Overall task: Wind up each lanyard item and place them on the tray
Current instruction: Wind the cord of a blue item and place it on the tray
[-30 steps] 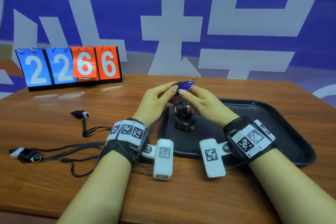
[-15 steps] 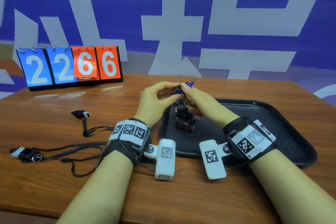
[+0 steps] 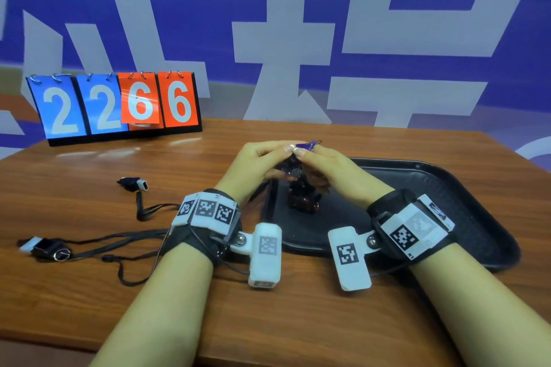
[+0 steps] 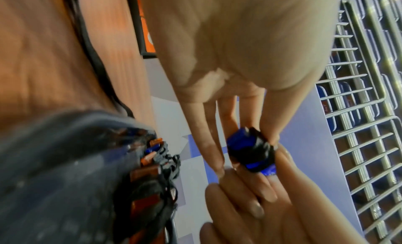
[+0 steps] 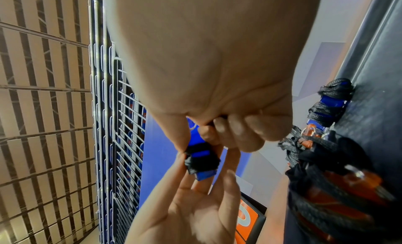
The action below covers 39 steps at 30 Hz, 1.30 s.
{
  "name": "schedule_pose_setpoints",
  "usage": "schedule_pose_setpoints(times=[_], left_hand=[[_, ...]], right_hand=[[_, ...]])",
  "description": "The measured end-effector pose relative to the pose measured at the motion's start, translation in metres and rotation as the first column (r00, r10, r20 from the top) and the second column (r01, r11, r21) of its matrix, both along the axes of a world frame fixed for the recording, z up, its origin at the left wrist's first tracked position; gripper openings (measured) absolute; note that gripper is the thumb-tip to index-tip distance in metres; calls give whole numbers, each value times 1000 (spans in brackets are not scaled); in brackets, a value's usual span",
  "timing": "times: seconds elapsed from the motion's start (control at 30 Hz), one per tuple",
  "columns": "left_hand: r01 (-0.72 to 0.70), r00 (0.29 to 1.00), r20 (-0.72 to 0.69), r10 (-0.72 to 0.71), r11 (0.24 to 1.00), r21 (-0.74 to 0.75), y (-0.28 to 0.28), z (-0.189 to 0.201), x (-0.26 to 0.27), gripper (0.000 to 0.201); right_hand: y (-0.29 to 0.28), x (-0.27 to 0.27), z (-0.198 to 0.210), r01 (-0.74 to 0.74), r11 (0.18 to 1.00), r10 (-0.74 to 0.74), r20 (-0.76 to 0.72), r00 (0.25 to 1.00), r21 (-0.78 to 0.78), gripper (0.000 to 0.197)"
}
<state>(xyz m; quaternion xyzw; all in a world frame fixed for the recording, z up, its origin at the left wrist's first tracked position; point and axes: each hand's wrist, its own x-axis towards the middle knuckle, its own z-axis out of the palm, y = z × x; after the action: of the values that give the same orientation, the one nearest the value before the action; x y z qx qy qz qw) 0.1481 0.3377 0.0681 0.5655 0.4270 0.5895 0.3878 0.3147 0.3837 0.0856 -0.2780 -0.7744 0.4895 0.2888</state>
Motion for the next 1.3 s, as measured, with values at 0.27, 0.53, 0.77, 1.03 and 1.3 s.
schedule_pose_setpoints(times=[0.27,0.53,0.77,1.03,1.3], left_hand=[[47,999,-9,-47,999,-2,-6,2,1,29],[-19,1000,25,18,999,43,2,-4,5,35],[26,980,196,-31,999,27,2,-3,11,33],[-69,987,145,69,998,-5,5,-6,7,26],[-212,975,76,209,977,32,7,-7,4,29]], right_hand=[[5,2,0,71,990,-76,33,997,125,29],[2,1,4,77,966,-103,93,990,247,29],[5,3,4,139,954,-119,-89,989,266,24],[9,0,3,193,929,-218,45,975,314,28],[4,0,4,180,962,-199,79,977,204,33]])
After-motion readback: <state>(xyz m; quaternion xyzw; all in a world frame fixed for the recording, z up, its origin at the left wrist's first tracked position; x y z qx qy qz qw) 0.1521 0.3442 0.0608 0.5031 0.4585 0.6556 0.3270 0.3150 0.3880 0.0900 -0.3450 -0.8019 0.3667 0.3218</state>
